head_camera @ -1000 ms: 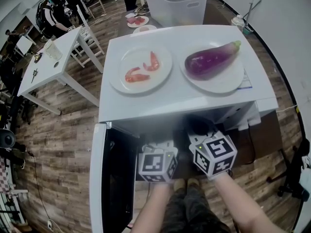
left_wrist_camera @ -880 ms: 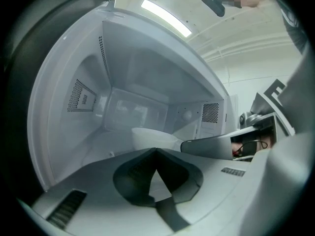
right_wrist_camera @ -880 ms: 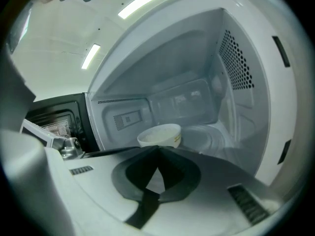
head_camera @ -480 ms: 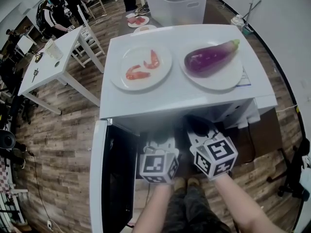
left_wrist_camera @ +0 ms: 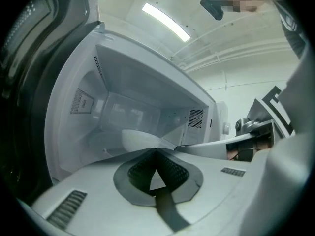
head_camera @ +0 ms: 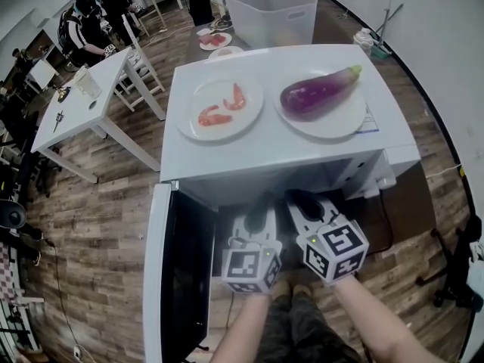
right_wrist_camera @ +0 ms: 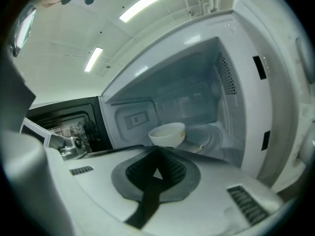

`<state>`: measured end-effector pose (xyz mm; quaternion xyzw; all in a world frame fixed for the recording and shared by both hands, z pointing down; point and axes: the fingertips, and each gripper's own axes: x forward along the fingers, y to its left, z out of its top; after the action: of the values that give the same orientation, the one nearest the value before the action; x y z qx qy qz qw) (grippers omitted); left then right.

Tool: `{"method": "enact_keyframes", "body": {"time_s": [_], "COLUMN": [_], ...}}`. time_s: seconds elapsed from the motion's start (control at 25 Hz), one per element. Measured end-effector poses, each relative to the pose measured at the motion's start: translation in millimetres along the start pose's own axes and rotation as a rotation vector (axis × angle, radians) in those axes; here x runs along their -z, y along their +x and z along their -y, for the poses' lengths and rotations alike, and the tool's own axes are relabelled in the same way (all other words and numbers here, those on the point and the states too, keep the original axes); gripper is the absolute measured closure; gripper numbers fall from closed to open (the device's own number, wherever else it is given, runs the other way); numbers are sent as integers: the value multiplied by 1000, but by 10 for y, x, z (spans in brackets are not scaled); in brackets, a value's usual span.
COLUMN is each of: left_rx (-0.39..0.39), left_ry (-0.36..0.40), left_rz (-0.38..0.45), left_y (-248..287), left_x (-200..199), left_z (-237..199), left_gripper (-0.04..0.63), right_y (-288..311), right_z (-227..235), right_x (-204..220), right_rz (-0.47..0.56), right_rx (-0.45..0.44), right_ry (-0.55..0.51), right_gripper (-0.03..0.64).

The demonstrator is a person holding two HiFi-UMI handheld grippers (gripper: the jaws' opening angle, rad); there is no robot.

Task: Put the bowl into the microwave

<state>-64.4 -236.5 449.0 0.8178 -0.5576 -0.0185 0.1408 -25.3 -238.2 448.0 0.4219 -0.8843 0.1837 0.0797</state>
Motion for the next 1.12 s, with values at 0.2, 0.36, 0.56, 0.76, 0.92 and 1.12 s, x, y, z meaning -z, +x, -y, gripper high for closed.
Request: {"method": "enact_keyframes", "body": {"time_s": [0.2, 0.36, 0.56, 0.76, 0.92, 1.12], "left_rx": [22, 39, 54, 70, 81, 77], "left_ry": [13, 18, 30, 28, 16, -15], "left_rz": [0, -10, -6, -8, -10, -13], "left_y": [-139, -273, -487, -689, -867, -1090], "left_x": [23, -13, -77, -100, -156, -150], "left_z": [153, 338, 559, 718, 860, 991], "left_gripper": [594, 594, 594, 594, 594, 594], "right_y": [-180, -391, -675, -920, -1113, -1302], "right_z": [-86, -147, -267, -401, -542, -693], "right_x": [71, 99, 30, 58, 95, 65], "right_rz": [-22, -25, 0, -23, -49, -50], "right_rx": [-20, -43, -81, -96, -116, -130], "right_ry": [-8, -4, -2, -40, -30, -43], "right_gripper": [615, 615, 615, 615, 615, 617]}}
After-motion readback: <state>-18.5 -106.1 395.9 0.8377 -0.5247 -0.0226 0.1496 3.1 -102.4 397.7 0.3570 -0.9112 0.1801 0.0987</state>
